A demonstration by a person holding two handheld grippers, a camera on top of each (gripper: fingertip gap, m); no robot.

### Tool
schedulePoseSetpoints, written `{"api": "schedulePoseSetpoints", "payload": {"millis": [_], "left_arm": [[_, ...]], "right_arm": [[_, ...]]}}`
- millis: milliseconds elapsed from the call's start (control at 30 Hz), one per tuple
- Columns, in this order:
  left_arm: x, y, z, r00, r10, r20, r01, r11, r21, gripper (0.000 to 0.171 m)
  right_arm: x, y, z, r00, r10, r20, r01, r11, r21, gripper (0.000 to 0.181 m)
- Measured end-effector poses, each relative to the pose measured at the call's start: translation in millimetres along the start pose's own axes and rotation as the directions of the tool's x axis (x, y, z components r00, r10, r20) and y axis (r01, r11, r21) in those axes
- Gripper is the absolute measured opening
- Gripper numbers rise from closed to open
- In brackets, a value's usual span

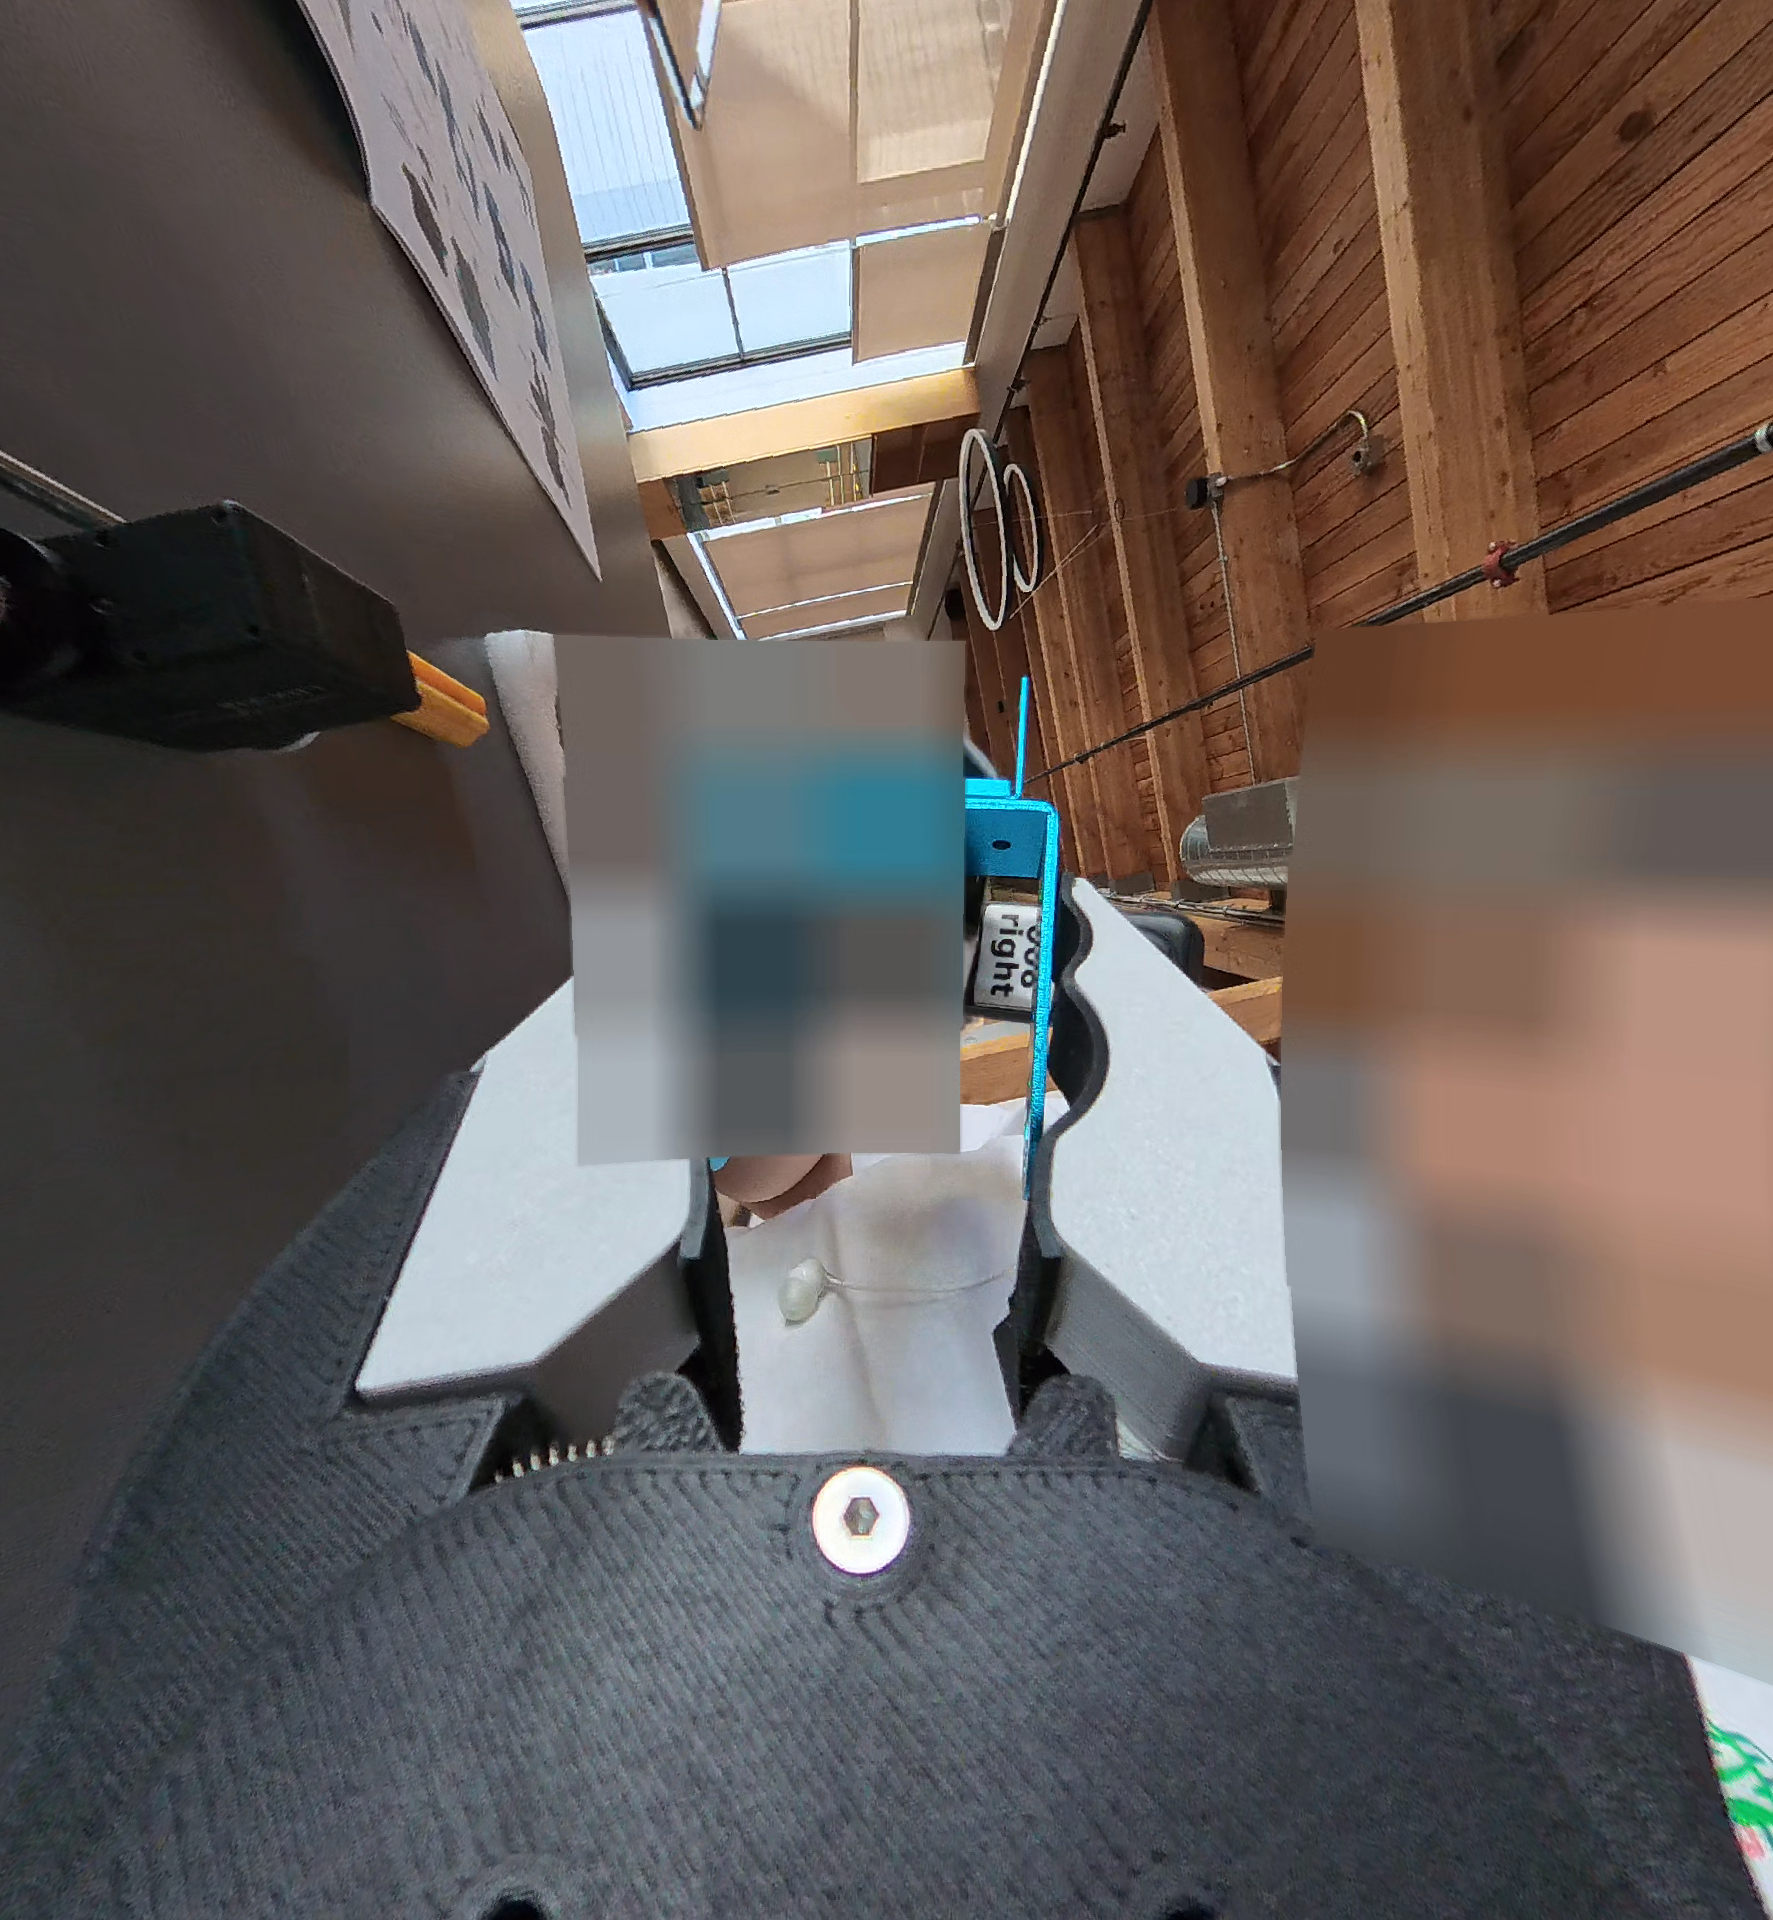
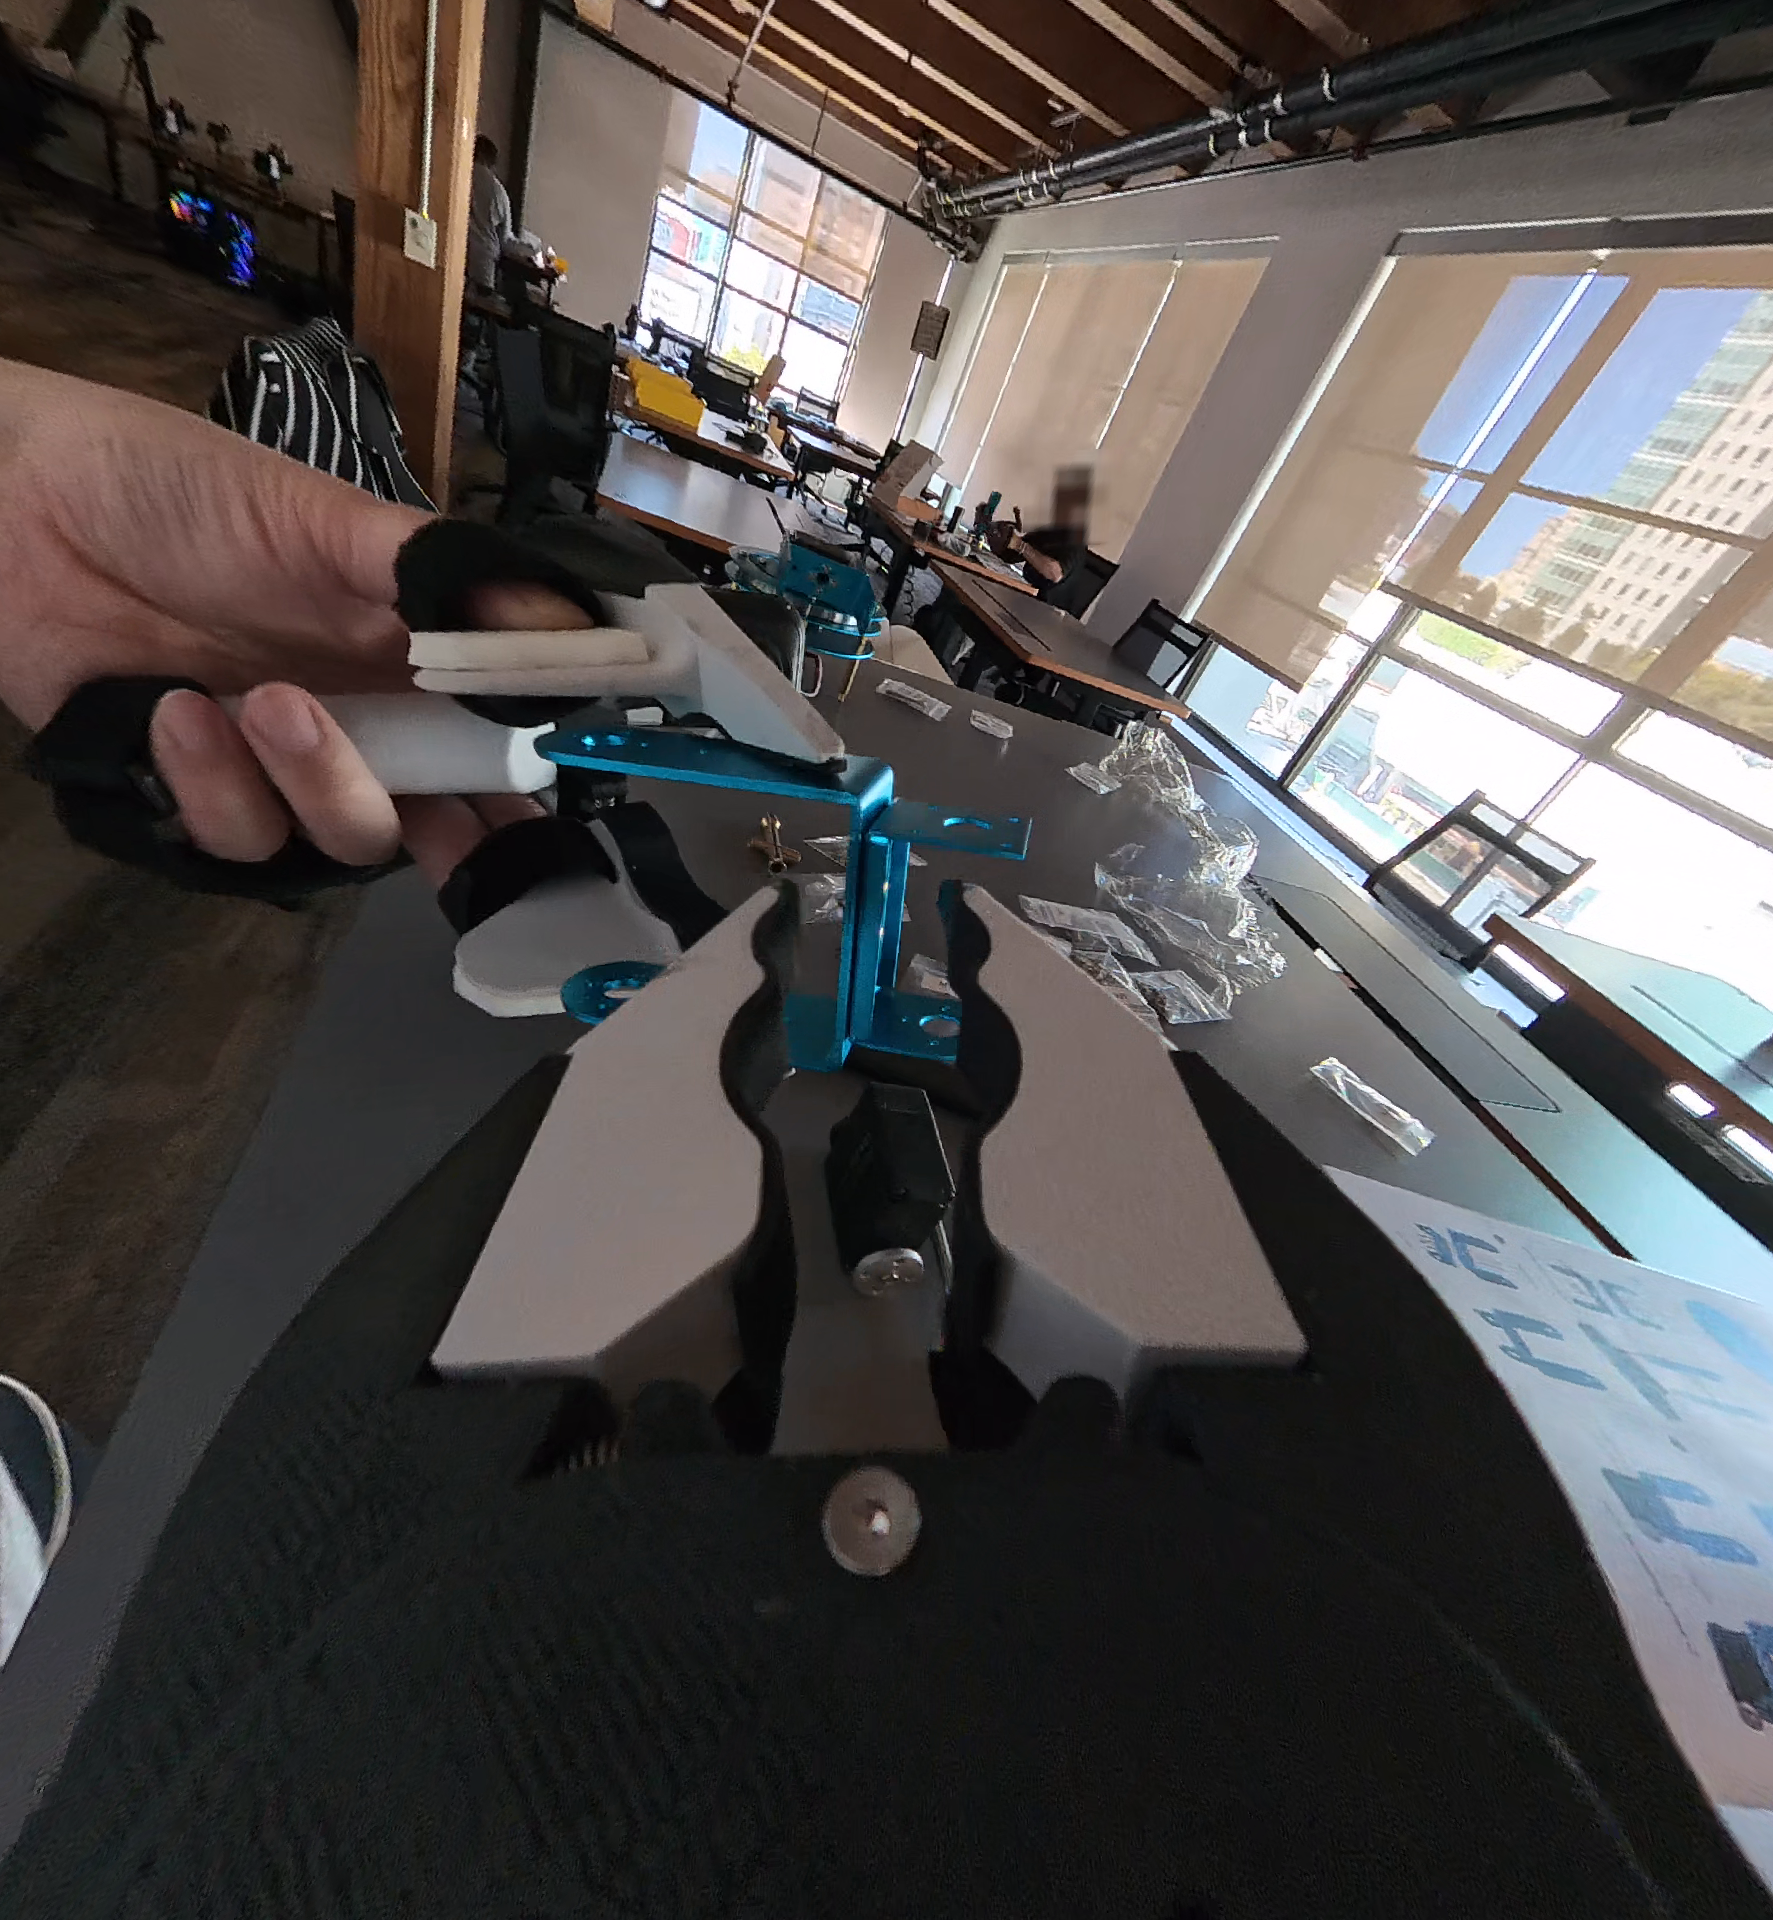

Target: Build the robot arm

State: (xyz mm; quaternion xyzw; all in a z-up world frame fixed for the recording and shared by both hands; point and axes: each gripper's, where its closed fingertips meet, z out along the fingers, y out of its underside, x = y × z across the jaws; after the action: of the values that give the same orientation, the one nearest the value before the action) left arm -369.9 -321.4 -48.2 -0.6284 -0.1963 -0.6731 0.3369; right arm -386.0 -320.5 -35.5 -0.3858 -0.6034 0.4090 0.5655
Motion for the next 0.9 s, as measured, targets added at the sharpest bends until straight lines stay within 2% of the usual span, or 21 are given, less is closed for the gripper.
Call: {"api": "schedulePoseSetpoints", "payload": {"millis": [67, 200, 267, 367, 433, 533, 633, 667, 733, 800, 833, 900], "left_arm": [[3, 4, 4, 1.000, 0.007, -0.012, -0.007, 1.000, -0.010, 0.066], [11, 4, 9, 0.995, 0.093, -0.024, -0.093, 0.996, 0.002, 0.067], [16, 3, 7, 0.986, 0.166, 0.004, -0.166, 0.986, -0.008, 0.083], [25, -2, -5, 0.910, 0.404, 0.093, -0.400, 0.915, -0.063, 0.081], [38, -2, -15, 0.797, 0.593, 0.117, -0.577, 0.804, -0.143, 0.079], [57, 2, -22, 0.596, 0.798, 0.090, -0.759, 0.596, -0.263, 0.071], [64, 19, -16, 0.461, 0.886, -0.039, -0.824, 0.412, -0.390, 0.075], [62, 21, -11, 0.415, 0.908, -0.063, -0.836, 0.353, -0.421, 0.081], [61, 26, 2, 0.328, 0.935, -0.132, -0.857, 0.236, -0.458, 0.083], [71, 33, 17, 0.274, 0.934, -0.229, -0.891, 0.157, -0.427, 0.082], [78, 39, 23, 0.271, 0.915, -0.298, -0.906, 0.138, -0.400, 0.073], [87, 53, 29, 0.290, 0.854, -0.433, -0.913, 0.111, -0.393, 0.068]], "right_arm": [[-2, 1, -1, 0.999, -0.039, 0.006, 0.039, 0.999, -0.007, 0.008], [6, -6, -6, 1.000, -0.008, 0.011, 0.008, 1.000, 0.018, 0.007], [12, -7, -10, 0.993, 0.100, 0.056, -0.102, 0.994, 0.029, 0.007], [20, -12, -17, 0.922, 0.335, 0.193, -0.348, 0.937, 0.035, 0.007], [20, -16, -22, 0.826, 0.465, 0.318, -0.488, 0.873, -0.009, 0.007], [14, -21, -31, 0.646, 0.597, 0.476, -0.631, 0.768, -0.108, 0.007], [5, -33, -41, 0.438, 0.666, 0.604, -0.727, 0.658, -0.198, 0.007], [0, -36, -44, 0.372, 0.679, 0.633, -0.740, 0.628, -0.239, 0.007], [-13, -37, -50, 0.243, 0.699, 0.673, -0.736, 0.585, -0.341, 0.006], [-24, -37, -57, 0.117, 0.719, 0.685, -0.719, 0.538, -0.441, 0.006], [-27, -37, -59, 0.061, 0.728, 0.683, -0.713, 0.510, -0.481, 0.006], [-31, -40, -67, -0.060, 0.732, 0.679, -0.704, 0.451, -0.549, 0.006]]}}
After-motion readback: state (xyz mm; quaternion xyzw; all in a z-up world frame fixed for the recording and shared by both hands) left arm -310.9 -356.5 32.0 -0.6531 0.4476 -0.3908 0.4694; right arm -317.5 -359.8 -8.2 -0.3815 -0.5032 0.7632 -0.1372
